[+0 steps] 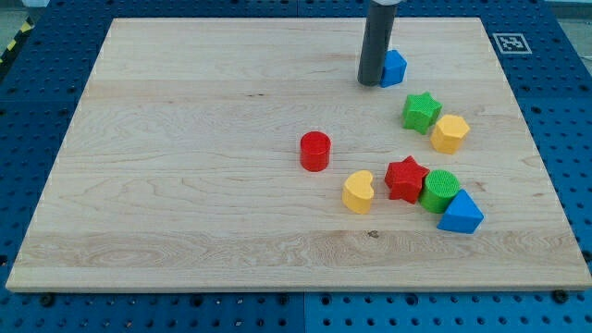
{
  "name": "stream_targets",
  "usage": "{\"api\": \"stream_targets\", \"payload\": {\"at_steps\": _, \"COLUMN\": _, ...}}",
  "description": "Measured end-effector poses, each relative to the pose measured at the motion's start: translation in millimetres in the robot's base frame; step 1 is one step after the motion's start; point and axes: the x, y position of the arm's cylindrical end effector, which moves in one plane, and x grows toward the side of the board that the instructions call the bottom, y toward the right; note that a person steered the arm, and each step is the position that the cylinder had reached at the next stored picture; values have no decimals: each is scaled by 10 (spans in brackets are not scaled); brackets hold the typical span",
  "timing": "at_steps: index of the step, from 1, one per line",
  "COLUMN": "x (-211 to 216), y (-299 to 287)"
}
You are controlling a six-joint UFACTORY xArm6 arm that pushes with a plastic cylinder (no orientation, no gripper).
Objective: Push the yellow heart into the red star
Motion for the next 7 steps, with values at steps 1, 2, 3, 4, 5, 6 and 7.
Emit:
{"api": "stream_targets", "payload": {"at_steps": 1, "x": 0, "y": 0}}
{"api": "stream_targets", "payload": {"at_steps": 2, "x": 99, "y": -438}}
{"api": "stream_targets", "payload": {"at_steps": 3, "x": 395, "y": -1107}}
{"api": "stream_targets", "payload": {"at_steps": 4, "x": 811, "y": -1637}}
{"api": "stream_targets", "payload": {"at_steps": 5, "x": 1401, "y": -1668}}
{"api": "stream_targets", "payload": {"at_steps": 6, "x": 1871, "y": -1496}}
{"api": "stream_targets", "payload": {"at_steps": 7, "x": 1919, "y": -1093}}
